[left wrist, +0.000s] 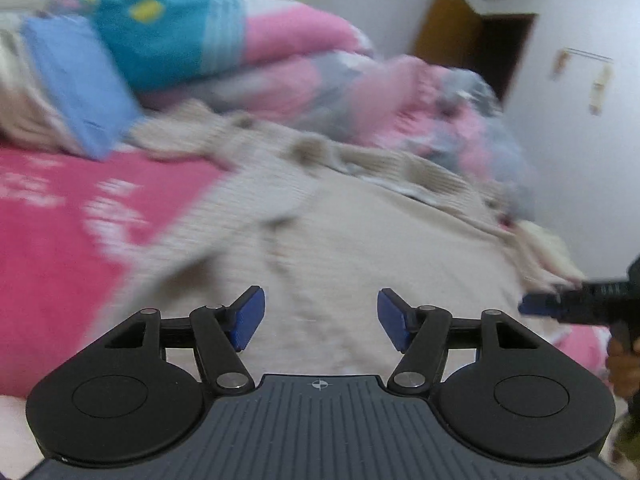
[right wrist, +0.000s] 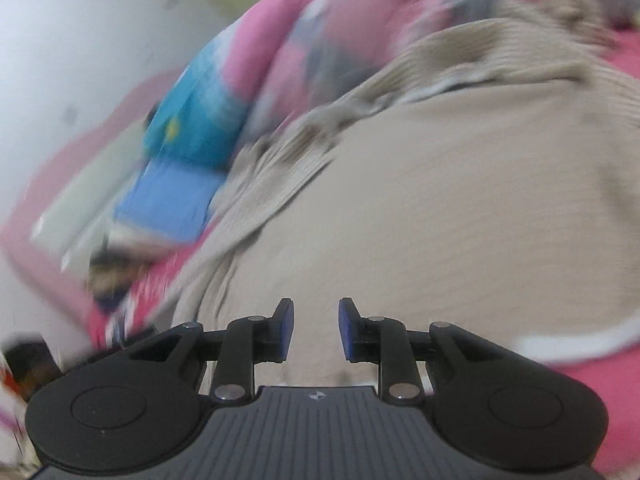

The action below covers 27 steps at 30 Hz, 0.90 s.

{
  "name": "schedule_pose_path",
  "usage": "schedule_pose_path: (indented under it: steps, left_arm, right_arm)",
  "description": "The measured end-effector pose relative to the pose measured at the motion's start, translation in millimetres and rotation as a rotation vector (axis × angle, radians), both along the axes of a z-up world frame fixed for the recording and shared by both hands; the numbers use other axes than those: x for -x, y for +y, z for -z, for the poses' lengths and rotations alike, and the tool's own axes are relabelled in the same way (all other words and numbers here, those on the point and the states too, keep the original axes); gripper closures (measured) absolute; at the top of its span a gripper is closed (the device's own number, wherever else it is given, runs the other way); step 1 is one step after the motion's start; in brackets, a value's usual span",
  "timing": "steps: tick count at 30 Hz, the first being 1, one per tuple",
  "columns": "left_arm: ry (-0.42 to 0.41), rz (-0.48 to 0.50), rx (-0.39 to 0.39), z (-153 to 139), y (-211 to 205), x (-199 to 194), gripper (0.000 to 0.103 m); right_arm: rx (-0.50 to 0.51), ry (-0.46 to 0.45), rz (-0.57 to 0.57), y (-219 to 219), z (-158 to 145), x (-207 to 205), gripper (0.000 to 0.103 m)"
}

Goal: Fold clothes

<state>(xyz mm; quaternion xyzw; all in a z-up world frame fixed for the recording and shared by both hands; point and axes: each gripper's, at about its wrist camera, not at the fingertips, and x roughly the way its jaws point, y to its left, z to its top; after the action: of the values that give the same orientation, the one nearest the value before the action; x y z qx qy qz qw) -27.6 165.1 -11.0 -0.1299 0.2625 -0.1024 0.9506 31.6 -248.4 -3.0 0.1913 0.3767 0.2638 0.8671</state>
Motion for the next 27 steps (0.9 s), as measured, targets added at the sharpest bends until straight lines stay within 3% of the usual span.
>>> schedule_pose_path:
  steps: [5,9,10,11,13,14,15,17,21,27]
  left_arm:
    - [0.011,-0.185,-0.136,6.6,21.0,12.8,0.036]
    - [0.057,-0.260,-0.194,28.6,34.0,3.1,0.037]
    - [0.078,-0.268,-0.203,35.3,36.1,-1.5,0.044]
    - [0.090,-0.268,-0.197,39.5,37.1,-3.8,0.056]
    - [0.108,-0.264,-0.174,46.3,38.2,-6.4,0.070]
    - [0.107,-0.257,-0.163,45.4,37.9,-6.5,0.091]
    - [0.102,-0.247,-0.151,42.9,37.3,-6.2,0.098]
    - [0.094,-0.230,-0.102,33.5,37.9,-4.1,0.100]
    - [0.019,-0.105,0.149,-0.4,38.0,10.7,0.100]
    - [-0.093,0.166,0.217,-29.1,-24.5,9.0,0.100]
  right_arm:
    - [0.059,-0.029,-0.176,67.4,13.1,-2.8,0.077]
    - [0.049,-0.049,-0.228,91.2,15.7,4.0,0.076]
    - [0.042,-0.046,-0.225,94.1,16.3,4.3,0.075]
    - [0.035,-0.041,-0.223,95.7,17.9,5.1,0.075]
    - [0.022,-0.029,-0.217,97.0,23.1,8.7,0.074]
    - [0.022,-0.022,-0.212,96.2,25.9,10.2,0.074]
    - [0.023,-0.016,-0.204,93.4,28.2,11.6,0.074]
    - [0.023,-0.001,-0.176,85.6,32.7,12.8,0.074]
    - [-0.011,0.033,-0.106,63.7,41.0,11.6,0.074]
    - [-0.099,0.033,0.011,36.5,46.9,10.4,0.074]
